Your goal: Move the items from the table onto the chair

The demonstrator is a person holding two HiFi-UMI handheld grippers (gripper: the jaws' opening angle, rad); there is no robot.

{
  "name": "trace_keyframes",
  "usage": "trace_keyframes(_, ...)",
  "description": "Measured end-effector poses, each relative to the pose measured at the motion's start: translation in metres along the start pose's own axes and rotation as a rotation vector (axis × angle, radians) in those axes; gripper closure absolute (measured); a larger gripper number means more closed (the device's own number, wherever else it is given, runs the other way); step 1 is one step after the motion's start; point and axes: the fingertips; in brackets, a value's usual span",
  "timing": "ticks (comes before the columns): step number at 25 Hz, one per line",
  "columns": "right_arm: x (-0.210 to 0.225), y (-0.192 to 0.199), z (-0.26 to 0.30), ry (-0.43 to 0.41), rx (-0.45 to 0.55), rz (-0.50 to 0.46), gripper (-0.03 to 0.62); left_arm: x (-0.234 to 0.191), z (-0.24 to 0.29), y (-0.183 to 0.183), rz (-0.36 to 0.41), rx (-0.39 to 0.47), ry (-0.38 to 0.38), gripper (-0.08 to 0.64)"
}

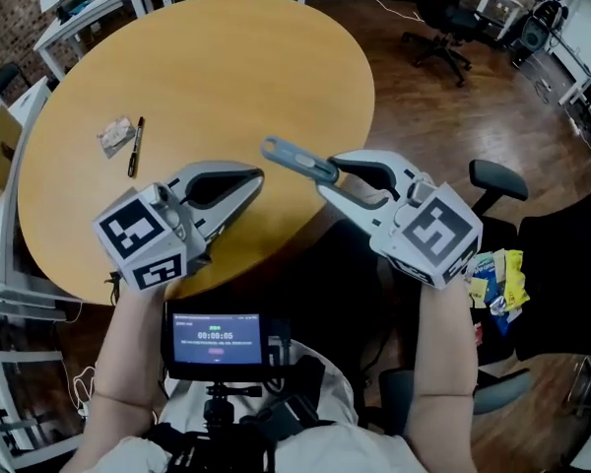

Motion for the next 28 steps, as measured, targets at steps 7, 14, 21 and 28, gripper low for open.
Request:
trace_keyframes(7,0.03,0.023,-0.066,0.139,0.072,0.031,0.459,0.036,0.07,-0.017,0.012,0.025,0.116,0.545)
trace_keyframes(14,0.045,0.058,-0.137,0.274,0.071,0.101,0.459,0.082,0.133,-0.028,-0.009,0.047,0.234,0.546)
trace_keyframes(21,0.059,0.108,-0.237,0.462,0.076,0.18,0.459,0.156,0.209,-0.043,-0.003,0.077,0.398,0.546)
trace_keyframes(28,0.052,0.169,-0.308,0.684,0.019,0.335,0.459,0.211,0.253,-0.033,-0.019,0.116,0.561,0.546)
Point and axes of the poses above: the fingertips, and each gripper's own axes: z forward along the fingers, x to its right, y out of its underside, and after that the axes turned 8 degrees about z, right-handed
